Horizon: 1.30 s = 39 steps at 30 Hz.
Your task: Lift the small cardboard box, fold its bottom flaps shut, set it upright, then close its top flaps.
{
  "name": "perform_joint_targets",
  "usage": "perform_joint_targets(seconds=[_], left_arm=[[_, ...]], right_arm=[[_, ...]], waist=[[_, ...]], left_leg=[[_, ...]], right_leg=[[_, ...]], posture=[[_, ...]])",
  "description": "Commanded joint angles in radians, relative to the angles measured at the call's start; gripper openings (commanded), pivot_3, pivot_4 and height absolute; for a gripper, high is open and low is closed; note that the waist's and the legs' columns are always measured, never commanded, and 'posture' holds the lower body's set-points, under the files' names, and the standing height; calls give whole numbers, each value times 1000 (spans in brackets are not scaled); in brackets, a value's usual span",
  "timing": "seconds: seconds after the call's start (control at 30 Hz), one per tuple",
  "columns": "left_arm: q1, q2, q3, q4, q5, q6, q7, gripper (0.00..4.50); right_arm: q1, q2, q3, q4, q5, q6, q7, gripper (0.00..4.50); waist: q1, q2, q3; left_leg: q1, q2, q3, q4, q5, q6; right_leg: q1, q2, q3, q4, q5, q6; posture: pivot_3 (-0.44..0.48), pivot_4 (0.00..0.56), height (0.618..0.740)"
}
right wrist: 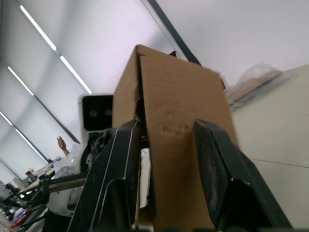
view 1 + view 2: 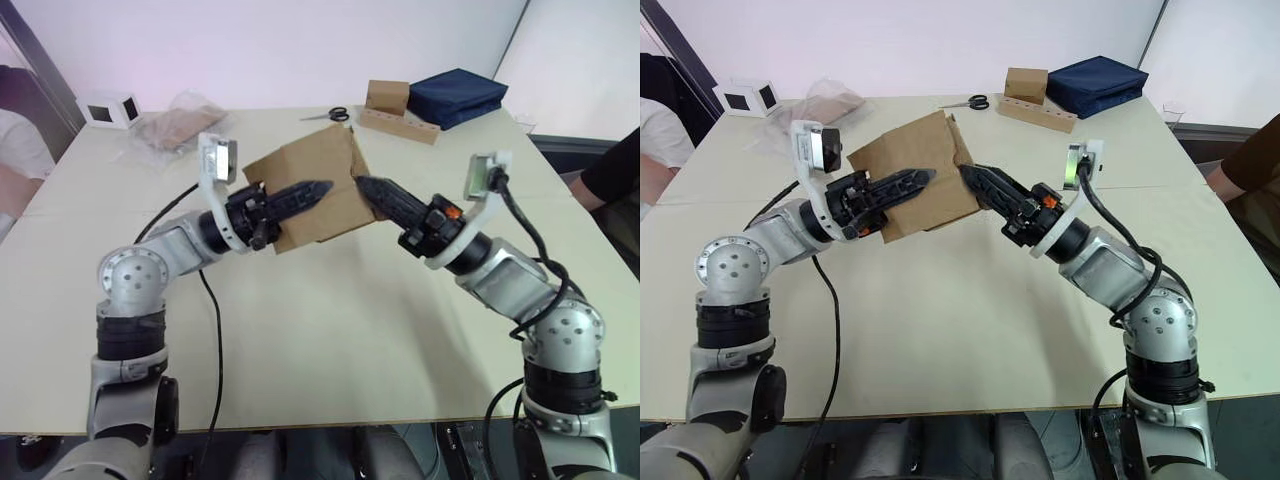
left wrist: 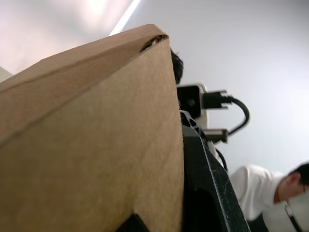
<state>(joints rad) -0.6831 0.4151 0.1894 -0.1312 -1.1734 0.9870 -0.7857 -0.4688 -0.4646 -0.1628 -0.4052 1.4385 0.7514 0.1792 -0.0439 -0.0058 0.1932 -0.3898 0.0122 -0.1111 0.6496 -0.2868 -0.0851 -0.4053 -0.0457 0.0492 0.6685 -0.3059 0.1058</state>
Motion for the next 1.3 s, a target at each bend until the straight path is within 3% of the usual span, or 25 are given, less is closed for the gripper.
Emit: perform_joint_targets(seconds=[0.03,0.17,0.53,0.7,0.97,1.13,1.3], left_arm=[[1,45,-70,-67,133,-127,-122,0],[-13,75,-107,-55,212,-205,-207,0],[-29,117,-101,2,229,-207,-298,0],[-34,122,-103,5,251,-226,-318,0],[-43,119,-102,6,269,-240,-325,0],[-46,116,-100,8,273,-240,-323,0],[-45,107,-102,25,298,-261,-310,0]], right_arm=[[17,-40,-46,-12,30,16,48,1725],[41,-103,-75,-18,46,48,114,1725],[96,-207,-173,-8,106,77,201,1725],[98,-211,-199,57,69,63,197,1725],[88,-177,-139,68,-75,52,201,1725],[85,-159,-135,49,-95,54,195,40],[69,-195,-87,-26,-202,63,148,40]], waist=[[2,0,0],[2,0,0],[1,0,0],[2,0,0],[0,0,0],[1,0,0],[2,0,0]], left_leg=[[0,0,0,0,0,0],[0,0,0,0,0,0],[0,0,0,0,0,0],[0,0,0,0,0,0],[0,0,0,0,0,0],[0,0,0,0,0,0],[0,0,0,0,0,0]], right_leg=[[0,0,0,0,0,0],[0,0,0,0,0,0],[0,0,0,0,0,0],[0,0,0,0,0,0],[0,0,0,0,0,0],[0,0,0,0,0,0],[0,0,0,0,0,0]], posture=[[0,150,740],[0,150,740],[0,150,740],[0,150,740],[0,150,740],[0,150,740],[0,150,740]])
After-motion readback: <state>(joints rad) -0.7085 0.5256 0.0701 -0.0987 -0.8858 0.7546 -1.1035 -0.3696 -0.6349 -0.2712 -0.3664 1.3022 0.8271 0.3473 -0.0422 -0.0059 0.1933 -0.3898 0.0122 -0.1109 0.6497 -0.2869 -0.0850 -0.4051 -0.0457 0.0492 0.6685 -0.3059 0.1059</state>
